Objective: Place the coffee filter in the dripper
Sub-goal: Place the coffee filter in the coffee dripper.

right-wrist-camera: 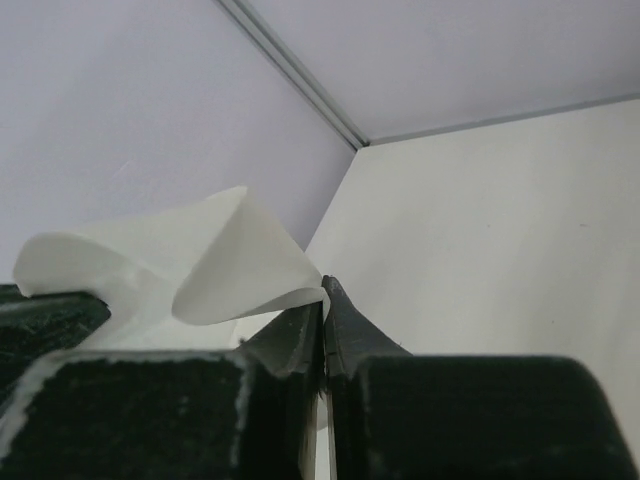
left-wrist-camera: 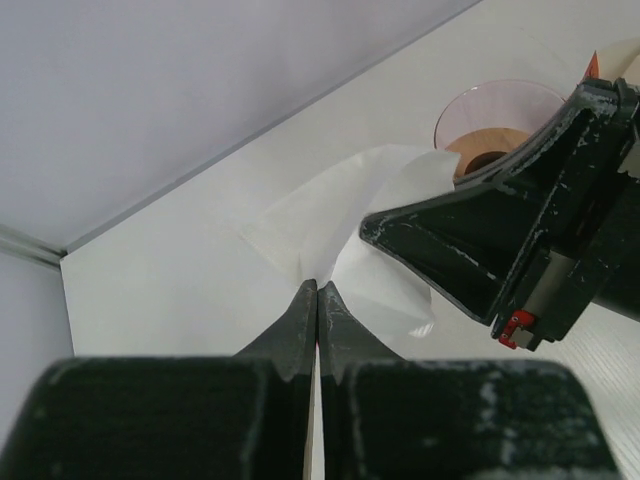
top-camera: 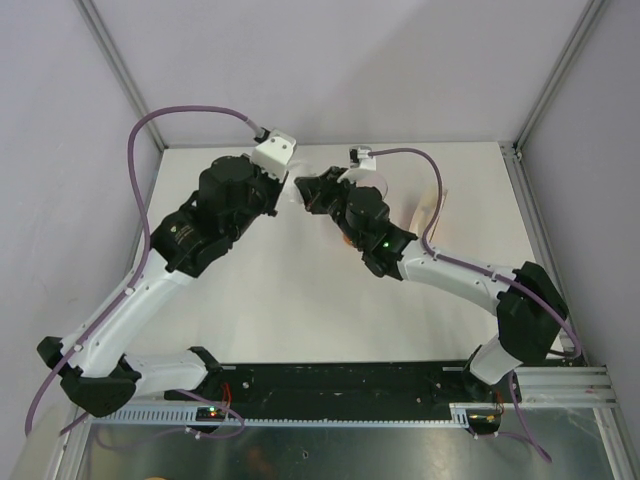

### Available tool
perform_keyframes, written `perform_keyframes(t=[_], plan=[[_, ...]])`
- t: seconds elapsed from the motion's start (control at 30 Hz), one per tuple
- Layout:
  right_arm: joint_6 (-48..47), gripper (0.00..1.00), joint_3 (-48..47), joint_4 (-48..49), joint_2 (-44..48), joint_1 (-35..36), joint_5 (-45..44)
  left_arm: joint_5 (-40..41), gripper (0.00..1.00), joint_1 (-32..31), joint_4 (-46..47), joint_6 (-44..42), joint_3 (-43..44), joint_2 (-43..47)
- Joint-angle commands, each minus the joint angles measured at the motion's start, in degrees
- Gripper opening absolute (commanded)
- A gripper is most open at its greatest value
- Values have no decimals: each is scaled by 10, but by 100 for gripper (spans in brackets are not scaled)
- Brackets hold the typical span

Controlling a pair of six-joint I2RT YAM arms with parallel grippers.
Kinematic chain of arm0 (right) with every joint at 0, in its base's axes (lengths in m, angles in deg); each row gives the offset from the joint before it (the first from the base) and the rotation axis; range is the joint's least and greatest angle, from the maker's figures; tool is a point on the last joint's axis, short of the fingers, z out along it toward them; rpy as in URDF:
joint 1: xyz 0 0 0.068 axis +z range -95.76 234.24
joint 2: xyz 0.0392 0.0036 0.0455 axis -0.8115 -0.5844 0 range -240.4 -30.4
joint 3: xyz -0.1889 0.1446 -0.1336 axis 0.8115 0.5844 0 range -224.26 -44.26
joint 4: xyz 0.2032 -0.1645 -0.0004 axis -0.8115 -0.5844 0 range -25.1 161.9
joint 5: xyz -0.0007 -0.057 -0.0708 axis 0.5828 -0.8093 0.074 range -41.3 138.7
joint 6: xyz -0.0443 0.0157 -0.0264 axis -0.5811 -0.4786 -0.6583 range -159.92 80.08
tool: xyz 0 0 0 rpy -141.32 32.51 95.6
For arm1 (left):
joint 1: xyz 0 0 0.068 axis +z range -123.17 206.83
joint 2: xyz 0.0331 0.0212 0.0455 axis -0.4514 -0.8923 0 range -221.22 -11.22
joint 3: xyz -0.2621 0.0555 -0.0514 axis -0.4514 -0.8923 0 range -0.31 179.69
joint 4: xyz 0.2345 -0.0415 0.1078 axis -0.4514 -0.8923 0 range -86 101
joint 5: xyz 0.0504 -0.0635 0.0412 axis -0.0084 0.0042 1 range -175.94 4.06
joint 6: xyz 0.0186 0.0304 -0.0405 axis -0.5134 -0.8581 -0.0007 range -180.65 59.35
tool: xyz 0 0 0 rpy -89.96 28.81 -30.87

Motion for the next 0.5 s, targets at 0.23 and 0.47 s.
perform_keyframes(t=[0.23,0.47], plan=[[-158,0,-83,22,-8,76,-145,28,55,-4,84,-91,-18,19],[-207,0,-93,41,-3,111,-180,55,40,-4,113,-137,-2,14]])
